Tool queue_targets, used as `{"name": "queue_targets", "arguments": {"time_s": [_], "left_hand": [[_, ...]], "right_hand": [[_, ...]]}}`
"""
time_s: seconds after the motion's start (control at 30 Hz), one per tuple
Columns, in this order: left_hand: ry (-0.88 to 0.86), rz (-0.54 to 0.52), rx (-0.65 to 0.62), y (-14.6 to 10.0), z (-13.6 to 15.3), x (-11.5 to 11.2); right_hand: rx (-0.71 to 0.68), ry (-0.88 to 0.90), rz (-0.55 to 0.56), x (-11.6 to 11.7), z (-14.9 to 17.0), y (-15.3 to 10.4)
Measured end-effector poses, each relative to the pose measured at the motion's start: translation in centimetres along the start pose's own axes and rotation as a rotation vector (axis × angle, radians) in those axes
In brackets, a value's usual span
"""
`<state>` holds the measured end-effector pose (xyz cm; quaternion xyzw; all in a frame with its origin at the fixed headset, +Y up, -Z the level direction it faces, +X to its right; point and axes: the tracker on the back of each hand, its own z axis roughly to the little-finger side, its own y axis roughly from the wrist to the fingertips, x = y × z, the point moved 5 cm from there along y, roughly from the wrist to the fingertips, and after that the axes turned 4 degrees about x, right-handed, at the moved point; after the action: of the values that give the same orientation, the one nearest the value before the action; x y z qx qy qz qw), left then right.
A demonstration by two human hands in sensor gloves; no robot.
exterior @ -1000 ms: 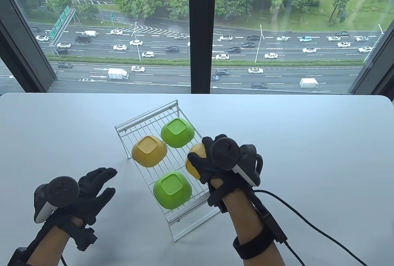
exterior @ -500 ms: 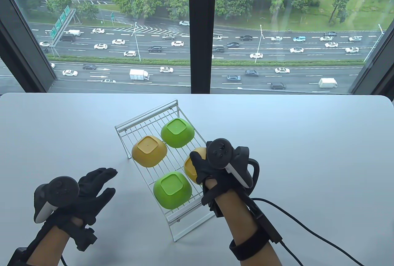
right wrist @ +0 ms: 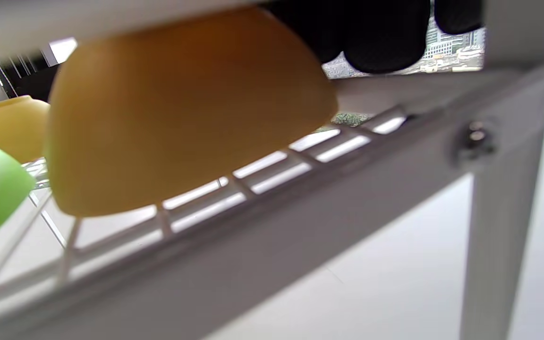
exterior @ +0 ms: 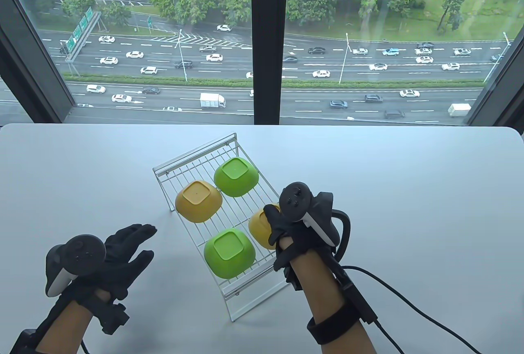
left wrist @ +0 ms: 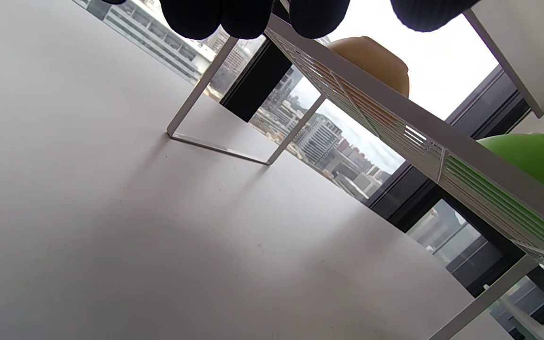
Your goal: Flip small dish upside down onto kitchen shelf
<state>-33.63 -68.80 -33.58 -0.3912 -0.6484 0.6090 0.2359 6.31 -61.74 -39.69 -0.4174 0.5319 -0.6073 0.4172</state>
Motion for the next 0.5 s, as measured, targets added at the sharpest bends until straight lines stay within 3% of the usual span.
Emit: {"name": "queue_targets", "arguments": {"time_s": [0.13,0.3,0.5], "left_hand": [[0.0,0.0,0.0,0.0,0.0,0.0],[0.0,0.001,0.0,0.0,0.0,0.0],[0.002,0.0,-0.006,0.2,-0.1,0.0]], "right_hand": [[-0.028,0.196,0.097,-1.9,1.3,-0.2],[-0.025,0.231,0.152,-3.9,2.6,-0.9],[-0.138,0.332,0.172,-7.2,1.0,-4.1]]}}
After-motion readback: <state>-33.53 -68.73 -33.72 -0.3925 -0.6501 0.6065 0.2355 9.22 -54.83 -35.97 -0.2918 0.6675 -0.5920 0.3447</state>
